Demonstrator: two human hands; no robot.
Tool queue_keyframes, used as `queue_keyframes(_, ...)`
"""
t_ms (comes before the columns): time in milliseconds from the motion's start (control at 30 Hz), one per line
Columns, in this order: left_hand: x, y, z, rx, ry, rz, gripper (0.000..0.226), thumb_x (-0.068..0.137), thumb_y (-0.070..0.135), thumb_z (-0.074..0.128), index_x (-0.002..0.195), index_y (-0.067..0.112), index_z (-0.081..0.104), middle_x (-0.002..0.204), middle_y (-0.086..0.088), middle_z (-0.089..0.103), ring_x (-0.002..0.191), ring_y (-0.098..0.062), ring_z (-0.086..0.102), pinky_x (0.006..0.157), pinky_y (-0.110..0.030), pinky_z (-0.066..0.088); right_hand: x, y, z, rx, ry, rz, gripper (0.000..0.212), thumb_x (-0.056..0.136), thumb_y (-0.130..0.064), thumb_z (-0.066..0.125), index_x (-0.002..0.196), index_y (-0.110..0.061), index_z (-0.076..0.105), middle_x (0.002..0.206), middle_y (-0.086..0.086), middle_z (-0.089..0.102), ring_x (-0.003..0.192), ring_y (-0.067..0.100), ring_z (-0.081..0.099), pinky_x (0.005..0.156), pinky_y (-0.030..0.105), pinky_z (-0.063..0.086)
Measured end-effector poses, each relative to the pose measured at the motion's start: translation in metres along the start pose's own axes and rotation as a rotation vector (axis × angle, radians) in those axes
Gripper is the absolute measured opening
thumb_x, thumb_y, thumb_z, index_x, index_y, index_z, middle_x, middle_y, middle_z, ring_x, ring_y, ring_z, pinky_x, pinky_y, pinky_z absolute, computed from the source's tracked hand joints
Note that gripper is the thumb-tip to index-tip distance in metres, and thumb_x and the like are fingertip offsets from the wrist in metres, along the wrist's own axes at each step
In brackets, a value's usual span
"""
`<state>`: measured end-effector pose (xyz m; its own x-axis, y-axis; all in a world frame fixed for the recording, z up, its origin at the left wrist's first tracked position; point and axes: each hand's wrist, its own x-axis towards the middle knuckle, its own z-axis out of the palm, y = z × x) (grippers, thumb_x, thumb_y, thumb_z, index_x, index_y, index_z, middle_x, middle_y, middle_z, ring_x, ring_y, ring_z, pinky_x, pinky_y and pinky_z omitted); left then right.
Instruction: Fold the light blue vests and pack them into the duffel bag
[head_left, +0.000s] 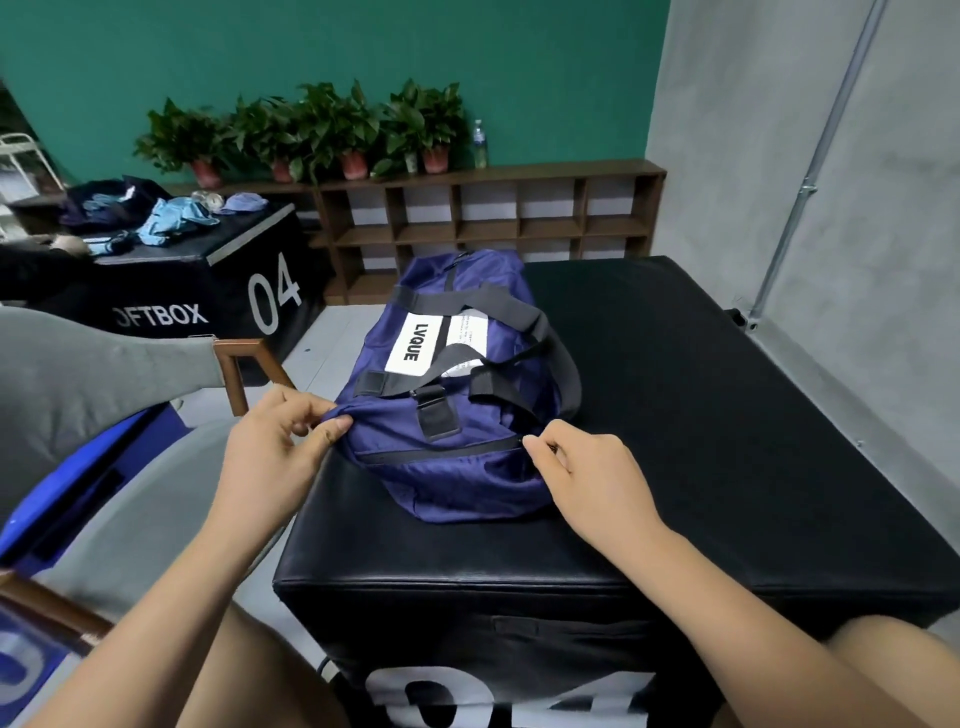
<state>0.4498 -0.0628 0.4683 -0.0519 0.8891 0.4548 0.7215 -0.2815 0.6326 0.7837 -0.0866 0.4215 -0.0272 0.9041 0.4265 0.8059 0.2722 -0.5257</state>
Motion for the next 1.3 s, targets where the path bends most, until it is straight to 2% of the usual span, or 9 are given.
queue_keyframes(167,-0.035,0.0,0.016,-0.114,0.163,-0.146,0.028,0.089,0.029,0.085,0.102,0.03,0.06,0.1,0.005,0.057,0.083,-0.014,0.057,0.074,-0.024,0.048,0.044,0.008,-0.017,0.154,0.115,0.089,0.033,0.102,-0.051,0.061,0.08,-0.027,0.057,0.067,-0.008,0.061,0.066,0.013,0.058,0.069,0.04,0.052)
queue_keyframes(267,-0.058,0.006,0.029,-0.226,0.162,-0.276,0.034,0.089,0.029,0.085,0.096,0.026,0.051,0.085,0.0,0.061,0.072,-0.015,0.057,0.063,-0.017,0.045,0.091,0.024,-0.027,0.181,0.143,0.175,0.026,0.101,-0.046,0.061,0.082,-0.029,0.058,0.07,-0.007,0.062,0.072,0.013,0.061,0.075,0.043,0.056)
queue_keyframes(367,-0.073,0.02,0.039,-0.278,0.089,-0.29,0.023,0.095,0.029,0.079,0.087,0.02,0.059,0.069,0.003,0.06,0.063,-0.008,0.051,0.061,-0.015,0.041,0.14,0.035,-0.031,0.152,0.114,0.258,0.029,0.102,-0.048,0.058,0.085,-0.024,0.06,0.076,-0.006,0.066,0.079,0.016,0.064,0.078,0.044,0.056)
queue_keyframes(467,-0.082,0.038,0.047,-0.361,-0.03,-0.293,0.038,0.096,0.048,0.069,0.08,0.015,0.062,0.068,-0.006,0.06,0.061,-0.009,0.048,0.061,-0.024,0.04,0.182,0.036,-0.027,0.159,0.04,0.294,0.046,0.104,-0.05,0.057,0.081,-0.011,0.056,0.079,-0.004,0.065,0.077,0.017,0.061,0.071,0.038,0.048)
queue_keyframes(567,-0.083,0.059,0.056,-0.393,-0.133,-0.34,0.057,0.091,0.067,0.063,0.071,0.013,0.066,0.064,-0.003,0.066,0.057,-0.009,0.053,0.067,-0.032,0.046,0.213,0.03,-0.016,0.157,-0.056,0.31,0.053,0.101,-0.048,0.061,0.065,-0.016,0.04,0.066,0.003,0.047,0.064,0.021,0.047,0.062,0.036,0.038)
queue_keyframes(867,-0.053,0.074,0.068,-0.408,-0.131,-0.453,0.058,0.093,0.065,0.068,0.061,0.018,0.07,0.061,-0.004,0.071,0.051,-0.009,0.057,0.067,-0.033,0.051,0.261,0.04,0.012,-0.021,-0.208,0.368,0.044,0.099,-0.045,0.063,0.072,-0.012,0.053,0.077,0.008,0.059,0.078,0.032,0.058,0.056,0.034,0.036)
queue_keyframes(1000,-0.041,0.076,0.066,-0.45,-0.142,-0.497,0.07,0.087,0.079,0.062,0.058,0.015,0.07,0.064,-0.005,0.073,0.054,-0.014,0.059,0.069,-0.033,0.053,0.264,0.04,0.007,0.068,-0.194,0.401,0.062,0.097,-0.072,0.052,0.084,-0.012,0.056,0.083,0.006,0.06,0.078,0.029,0.06,0.059,0.034,0.039)
queue_keyframes(1100,-0.034,0.075,0.064,-0.432,-0.153,-0.518,0.076,0.087,0.082,0.058,0.056,0.013,0.068,0.063,-0.007,0.073,0.054,-0.017,0.062,0.07,-0.034,0.055,0.267,0.029,0.003,0.061,-0.172,0.395,0.071,0.086,-0.092,0.041,0.075,-0.022,0.043,0.085,0.001,0.055,0.078,0.024,0.058,0.059,0.034,0.038)
queue_keyframes(1300,-0.027,0.07,0.074,-0.483,-0.147,-0.508,0.06,0.101,0.052,0.065,0.053,0.017,0.067,0.064,-0.008,0.073,0.052,-0.016,0.056,0.064,-0.033,0.05,0.282,0.032,0.018,0.032,-0.27,0.339,0.04,0.102,-0.047,0.061,0.086,-0.01,0.061,0.088,0.006,0.062,0.085,0.027,0.06,0.063,0.034,0.041)
